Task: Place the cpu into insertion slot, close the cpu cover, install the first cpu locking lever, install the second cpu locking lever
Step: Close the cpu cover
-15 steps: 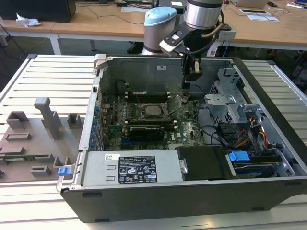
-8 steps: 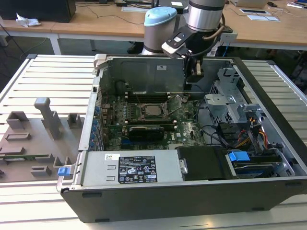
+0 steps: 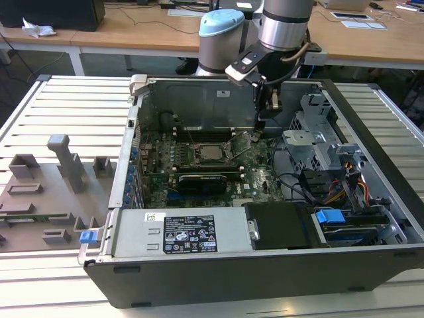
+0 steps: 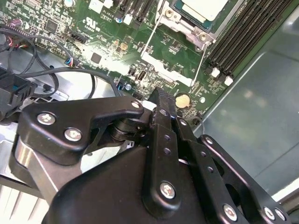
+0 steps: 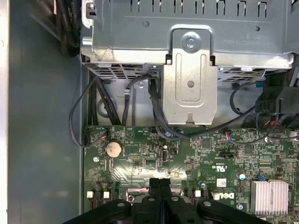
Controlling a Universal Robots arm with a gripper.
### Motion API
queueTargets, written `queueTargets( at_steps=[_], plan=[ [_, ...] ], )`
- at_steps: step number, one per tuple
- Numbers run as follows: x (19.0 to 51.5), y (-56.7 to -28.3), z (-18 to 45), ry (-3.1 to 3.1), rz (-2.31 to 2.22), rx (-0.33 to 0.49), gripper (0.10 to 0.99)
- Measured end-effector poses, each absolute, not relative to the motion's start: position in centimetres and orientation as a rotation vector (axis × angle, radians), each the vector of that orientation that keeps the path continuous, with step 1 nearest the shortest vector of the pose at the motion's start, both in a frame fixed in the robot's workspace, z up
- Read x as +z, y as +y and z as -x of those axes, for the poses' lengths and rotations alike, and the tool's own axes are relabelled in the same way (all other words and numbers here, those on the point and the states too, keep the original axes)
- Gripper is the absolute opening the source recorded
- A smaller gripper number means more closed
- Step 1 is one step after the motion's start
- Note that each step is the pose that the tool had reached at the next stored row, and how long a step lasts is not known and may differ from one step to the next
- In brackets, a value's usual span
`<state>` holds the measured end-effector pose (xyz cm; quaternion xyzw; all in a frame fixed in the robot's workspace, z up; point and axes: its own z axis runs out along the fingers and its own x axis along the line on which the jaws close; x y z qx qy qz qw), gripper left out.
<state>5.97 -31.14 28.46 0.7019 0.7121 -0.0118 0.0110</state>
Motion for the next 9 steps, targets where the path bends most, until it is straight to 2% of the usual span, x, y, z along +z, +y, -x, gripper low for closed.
queueTargets(
  at_steps=[9],
  plan=[
    [27.3,-31.1,-6.3,2.222,-2.19,-0.038,0.106]
  ],
)
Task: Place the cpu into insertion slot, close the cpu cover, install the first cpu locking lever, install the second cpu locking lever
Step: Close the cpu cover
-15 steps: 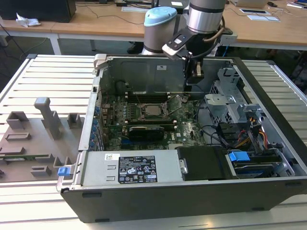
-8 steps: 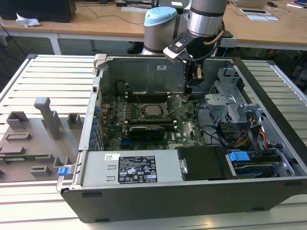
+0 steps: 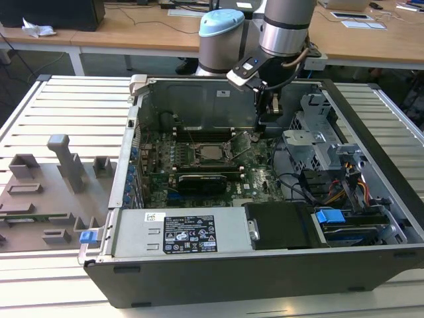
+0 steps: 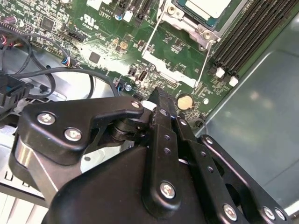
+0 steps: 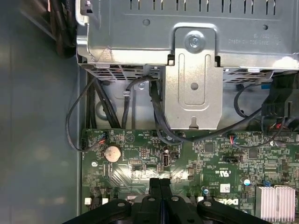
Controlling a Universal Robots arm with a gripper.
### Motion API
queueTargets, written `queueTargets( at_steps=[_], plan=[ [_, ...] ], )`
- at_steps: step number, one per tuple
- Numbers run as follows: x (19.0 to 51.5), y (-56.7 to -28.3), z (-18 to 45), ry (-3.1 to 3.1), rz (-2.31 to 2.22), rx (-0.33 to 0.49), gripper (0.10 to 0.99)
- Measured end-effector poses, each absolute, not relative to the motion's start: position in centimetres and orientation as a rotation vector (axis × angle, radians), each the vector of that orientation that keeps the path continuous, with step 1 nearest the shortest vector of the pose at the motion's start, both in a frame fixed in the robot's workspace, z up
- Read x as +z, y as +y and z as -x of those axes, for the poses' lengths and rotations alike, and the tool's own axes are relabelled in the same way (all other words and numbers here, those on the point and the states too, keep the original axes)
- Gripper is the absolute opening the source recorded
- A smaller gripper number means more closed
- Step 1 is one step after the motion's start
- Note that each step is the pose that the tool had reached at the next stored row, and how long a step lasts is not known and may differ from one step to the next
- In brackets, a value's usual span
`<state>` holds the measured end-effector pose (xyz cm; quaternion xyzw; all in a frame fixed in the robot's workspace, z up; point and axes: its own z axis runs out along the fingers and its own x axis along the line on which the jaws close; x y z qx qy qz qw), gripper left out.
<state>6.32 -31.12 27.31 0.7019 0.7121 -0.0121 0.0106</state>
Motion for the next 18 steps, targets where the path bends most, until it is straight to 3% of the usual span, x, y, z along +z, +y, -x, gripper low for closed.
queueTargets(
  at_steps=[18],
  plan=[
    [25.5,-31.1,-6.5,2.223,-2.191,-0.039,0.106]
  ],
)
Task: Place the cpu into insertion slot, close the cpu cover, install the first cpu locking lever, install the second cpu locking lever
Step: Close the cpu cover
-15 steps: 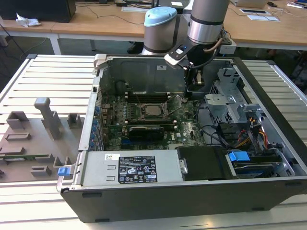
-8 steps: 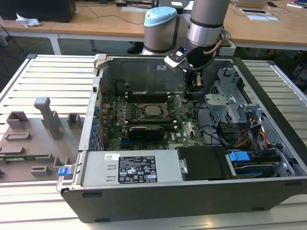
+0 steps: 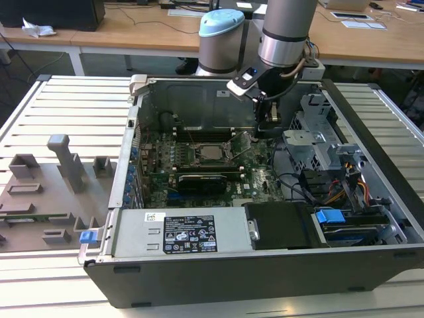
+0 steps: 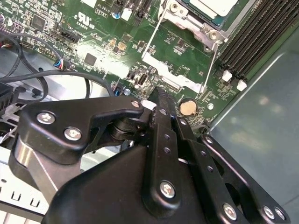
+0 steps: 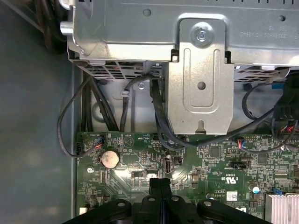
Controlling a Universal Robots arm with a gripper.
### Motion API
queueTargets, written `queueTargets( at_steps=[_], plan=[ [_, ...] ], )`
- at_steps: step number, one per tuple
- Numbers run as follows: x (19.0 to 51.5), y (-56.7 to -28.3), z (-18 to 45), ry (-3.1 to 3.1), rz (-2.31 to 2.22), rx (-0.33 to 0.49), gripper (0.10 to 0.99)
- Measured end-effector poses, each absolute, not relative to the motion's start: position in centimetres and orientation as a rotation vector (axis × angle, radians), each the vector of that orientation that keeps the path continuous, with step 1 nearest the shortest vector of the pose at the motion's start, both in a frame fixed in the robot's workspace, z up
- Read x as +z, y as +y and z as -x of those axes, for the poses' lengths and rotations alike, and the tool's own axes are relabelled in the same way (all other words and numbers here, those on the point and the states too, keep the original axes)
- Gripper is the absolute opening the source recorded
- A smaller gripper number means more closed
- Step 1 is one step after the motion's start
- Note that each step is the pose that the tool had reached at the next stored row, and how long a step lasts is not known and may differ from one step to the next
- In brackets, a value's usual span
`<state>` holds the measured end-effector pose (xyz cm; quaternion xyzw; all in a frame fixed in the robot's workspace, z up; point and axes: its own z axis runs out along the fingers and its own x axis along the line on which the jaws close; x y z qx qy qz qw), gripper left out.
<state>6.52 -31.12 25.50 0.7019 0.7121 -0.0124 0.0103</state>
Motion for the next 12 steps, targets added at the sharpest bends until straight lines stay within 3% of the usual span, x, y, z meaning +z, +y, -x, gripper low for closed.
queueTargets(
  at_steps=[12],
  plan=[
    [24.66,-31.11,-5.73,2.223,-2.191,-0.039,0.106]
  ],
)
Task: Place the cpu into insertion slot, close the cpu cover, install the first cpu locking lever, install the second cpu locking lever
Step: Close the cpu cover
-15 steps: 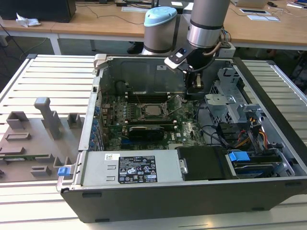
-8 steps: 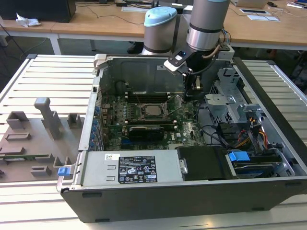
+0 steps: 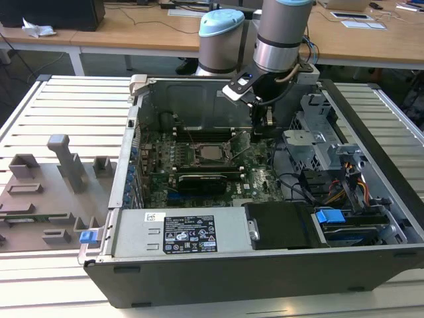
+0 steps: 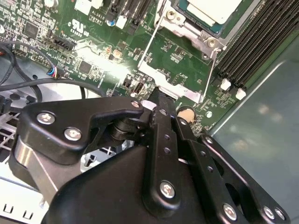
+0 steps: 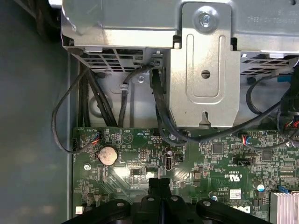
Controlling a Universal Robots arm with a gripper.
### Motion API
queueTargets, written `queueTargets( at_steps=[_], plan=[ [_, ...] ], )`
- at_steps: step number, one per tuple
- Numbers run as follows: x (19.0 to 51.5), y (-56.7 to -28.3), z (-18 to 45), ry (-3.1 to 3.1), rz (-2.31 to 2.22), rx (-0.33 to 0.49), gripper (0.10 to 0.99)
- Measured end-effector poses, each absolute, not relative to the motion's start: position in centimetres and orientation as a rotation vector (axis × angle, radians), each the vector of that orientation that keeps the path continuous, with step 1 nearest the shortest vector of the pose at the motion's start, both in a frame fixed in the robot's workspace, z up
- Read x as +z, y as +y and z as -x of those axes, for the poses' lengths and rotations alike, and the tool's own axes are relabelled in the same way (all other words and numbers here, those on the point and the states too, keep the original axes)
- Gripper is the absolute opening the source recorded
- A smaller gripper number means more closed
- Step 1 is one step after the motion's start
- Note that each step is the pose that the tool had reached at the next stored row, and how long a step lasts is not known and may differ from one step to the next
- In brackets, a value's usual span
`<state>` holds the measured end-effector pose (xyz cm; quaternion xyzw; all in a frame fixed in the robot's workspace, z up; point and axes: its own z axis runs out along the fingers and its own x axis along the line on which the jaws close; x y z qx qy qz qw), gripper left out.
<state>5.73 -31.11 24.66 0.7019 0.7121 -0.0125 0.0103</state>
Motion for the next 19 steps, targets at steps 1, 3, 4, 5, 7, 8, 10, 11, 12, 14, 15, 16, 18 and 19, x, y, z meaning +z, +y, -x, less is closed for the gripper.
queueTargets(
  at_steps=[1,3,4,5,7,8,10,11,12,14,15,16,18,19],
  plan=[
    [24.7,-31.1,-5.6,2.223,-2.191,-0.039,0.106],
    [24.7,-31.1,-5.4,2.223,-2.191,-0.039,0.106],
    [24.7,-31.1,-5.3,2.223,-2.191,-0.039,0.106],
    [24.7,-31.1,-5.2,2.223,-2.191,-0.039,0.106],
    [24.7,-31.1,-4.9,2.223,-2.191,-0.039,0.106],
    [24.7,-31.1,-4.7,2.223,-2.191,-0.039,0.106],
    [24.7,-31.1,-4.5,2.222,-2.191,-0.039,0.106],
    [24.7,-31.1,-4.3,2.223,-2.191,-0.039,0.106],
    [24.7,-31.1,-4.1,2.223,-2.191,-0.039,0.106],
    [24.6,-31.1,-3.8,2.223,-2.191,-0.039,0.106],
    [24.6,-31.1,-3.6,2.222,-2.191,-0.039,0.106],
    [24.6,-31.1,-3.5,2.223,-2.191,-0.039,0.106],
    [24.6,-31.1,-3.1,2.223,-2.191,-0.039,0.106],
    [24.6,-31.1,-2.9,2.223,-2.191,-0.039,0.106]
  ],
)
